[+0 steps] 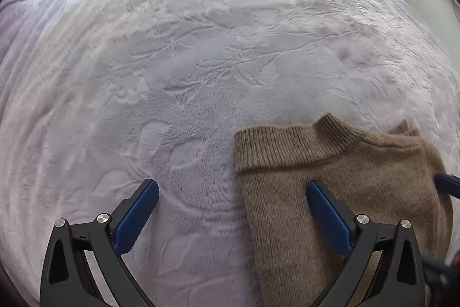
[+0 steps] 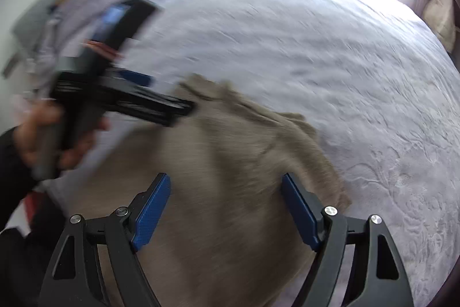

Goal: Fold small clothes

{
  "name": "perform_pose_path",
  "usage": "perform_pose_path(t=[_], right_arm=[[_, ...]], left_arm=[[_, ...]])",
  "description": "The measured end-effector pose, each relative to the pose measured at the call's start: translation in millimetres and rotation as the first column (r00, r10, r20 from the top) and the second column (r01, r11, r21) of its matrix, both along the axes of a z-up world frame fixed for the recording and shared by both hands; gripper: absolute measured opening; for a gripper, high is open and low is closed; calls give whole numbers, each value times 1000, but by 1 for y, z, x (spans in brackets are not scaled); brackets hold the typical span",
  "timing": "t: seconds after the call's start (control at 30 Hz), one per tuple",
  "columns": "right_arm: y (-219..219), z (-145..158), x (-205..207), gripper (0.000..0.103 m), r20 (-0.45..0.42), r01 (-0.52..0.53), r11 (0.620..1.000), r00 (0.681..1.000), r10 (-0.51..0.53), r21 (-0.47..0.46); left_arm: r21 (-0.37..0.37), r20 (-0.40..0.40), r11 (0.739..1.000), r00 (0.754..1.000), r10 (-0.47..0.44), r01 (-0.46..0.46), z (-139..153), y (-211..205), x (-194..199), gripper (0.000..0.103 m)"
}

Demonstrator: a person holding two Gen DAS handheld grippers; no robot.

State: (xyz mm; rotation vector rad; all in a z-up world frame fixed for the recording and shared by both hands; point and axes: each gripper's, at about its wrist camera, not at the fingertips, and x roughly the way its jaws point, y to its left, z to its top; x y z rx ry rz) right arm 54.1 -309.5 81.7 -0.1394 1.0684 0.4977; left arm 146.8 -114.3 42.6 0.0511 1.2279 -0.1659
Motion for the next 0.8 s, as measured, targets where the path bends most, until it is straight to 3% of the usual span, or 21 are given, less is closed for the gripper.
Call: perform_pose_path(t=[0.03, 0.07, 0.17, 0.23, 0.37, 0.47, 0.53, 0.63, 0.73, 0.8], right_arm=[[0, -12, 12, 84, -9, 36, 997, 999, -37, -63], [-5, -20, 22, 84, -25, 72, 996, 997, -73, -52], [-22, -12, 26, 84, -63, 174, 983, 983, -170, 58], [-28, 3, 13, 84, -40, 208, 974, 978, -205, 86], [-29, 37, -39, 85, 47, 139, 980, 988, -147, 142], [1, 53, -86, 84, 143, 52, 997, 988, -60, 59], [16, 54, -108, 85, 178, -12, 1000, 984, 8, 20], [44, 49, -145, 84, 242, -138, 988, 958, 150, -69], [62, 25, -155, 84, 220, -177, 970, 953, 211, -164], [53, -4, -153, 84, 160, -134, 965, 972, 172, -226]], left_arm=[[-1, -5, 1000, 1000, 9, -9, -3, 1, 5, 103], [5, -8, 1000, 1000, 17, -17, -3, 1, 8, 103], [-6, -9, 999, 999, 45, -45, 2, 9, 12, 103], [-29, 40, 997, 997, 68, -67, 16, 18, -3, 103], [-112, 85, 992, 995, -44, 54, 30, 11, -59, 103], [-98, 152, 985, 980, -127, 143, 42, 6, -105, 103], [-128, 166, 975, 973, -158, 180, 44, 7, -131, 103], [-153, 170, 967, 969, -177, 204, 40, 10, -152, 103], [-119, 156, 971, 970, -187, 207, 28, 7, -164, 103], [-170, 141, 964, 974, -179, 202, 23, 13, -167, 103]])
